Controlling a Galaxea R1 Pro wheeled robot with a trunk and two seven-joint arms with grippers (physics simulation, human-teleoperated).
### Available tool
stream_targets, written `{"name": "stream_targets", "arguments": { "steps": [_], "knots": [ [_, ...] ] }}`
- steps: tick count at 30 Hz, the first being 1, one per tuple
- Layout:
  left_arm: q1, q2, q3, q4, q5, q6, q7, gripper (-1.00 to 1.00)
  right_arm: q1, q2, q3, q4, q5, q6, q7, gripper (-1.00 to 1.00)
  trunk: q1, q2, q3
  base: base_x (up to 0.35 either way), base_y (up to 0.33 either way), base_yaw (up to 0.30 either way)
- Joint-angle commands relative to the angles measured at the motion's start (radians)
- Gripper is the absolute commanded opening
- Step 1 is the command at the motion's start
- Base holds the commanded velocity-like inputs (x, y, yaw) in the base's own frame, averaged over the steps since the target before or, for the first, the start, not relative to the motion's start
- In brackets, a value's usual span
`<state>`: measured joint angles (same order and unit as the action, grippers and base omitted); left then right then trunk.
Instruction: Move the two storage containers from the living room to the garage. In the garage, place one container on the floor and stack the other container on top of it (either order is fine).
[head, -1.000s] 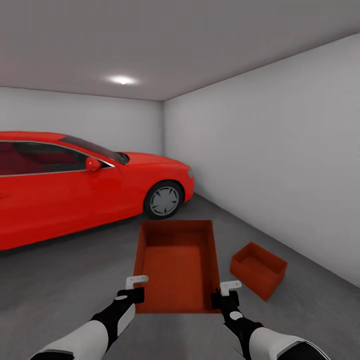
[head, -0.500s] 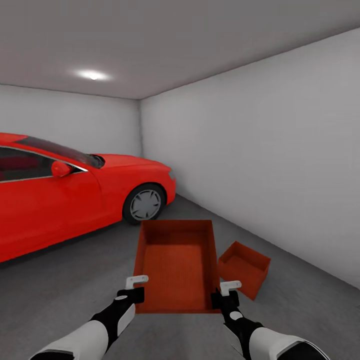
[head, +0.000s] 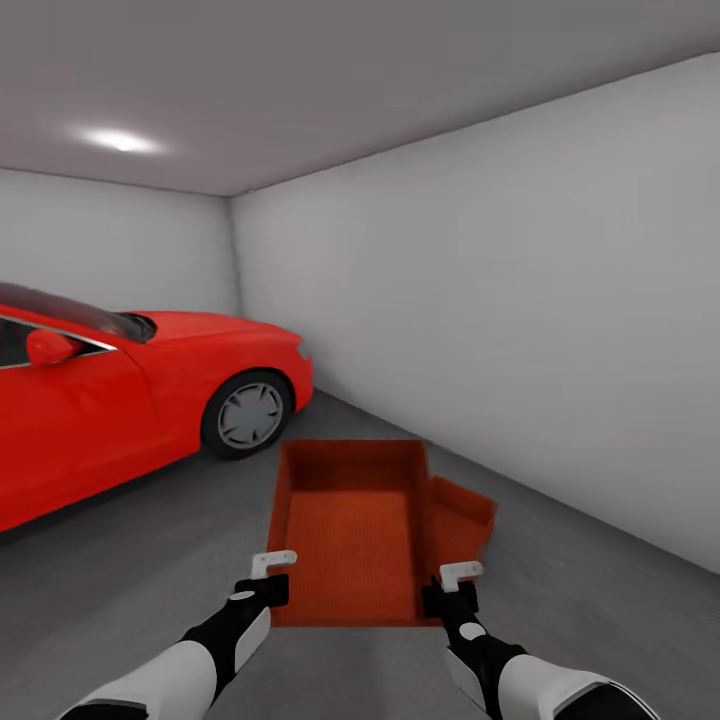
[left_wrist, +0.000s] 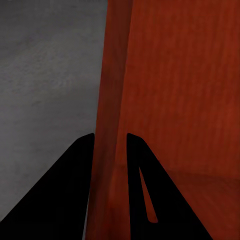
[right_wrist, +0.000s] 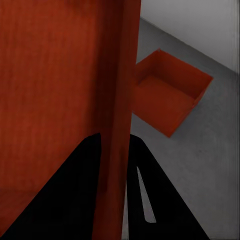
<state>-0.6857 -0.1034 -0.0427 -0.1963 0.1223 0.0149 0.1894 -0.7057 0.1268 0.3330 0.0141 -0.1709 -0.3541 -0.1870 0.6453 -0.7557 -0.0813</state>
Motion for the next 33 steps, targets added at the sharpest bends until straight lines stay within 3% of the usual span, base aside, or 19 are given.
{"name": "stream_targets", "arguments": {
  "steps": [1,12,33],
  "knots": [
    [0.000,0.011,0.009,0.001,0.007,0.002,0.013,-1.00,-0.002,0.001,-0.025,-0.002,-0.005,-0.020,-0.002,-1.00,0.000,-0.001,-0.002,0.000,0.000,-0.283],
    [0.000,0.012,0.009,0.001,0.007,0.002,0.013,-1.00,-0.002,0.001,-0.025,-0.002,-0.005,-0.020,-0.002,-1.00,0.000,-0.001,-0.002,0.004,0.000,-0.262],
    [0.000,0.012,0.010,0.002,0.007,0.004,0.013,-1.00,-0.002,0.000,-0.025,-0.002,-0.005,-0.019,-0.003,-1.00,0.000,-0.001,-0.002,0.268,0.128,-0.012]
  ]
}}
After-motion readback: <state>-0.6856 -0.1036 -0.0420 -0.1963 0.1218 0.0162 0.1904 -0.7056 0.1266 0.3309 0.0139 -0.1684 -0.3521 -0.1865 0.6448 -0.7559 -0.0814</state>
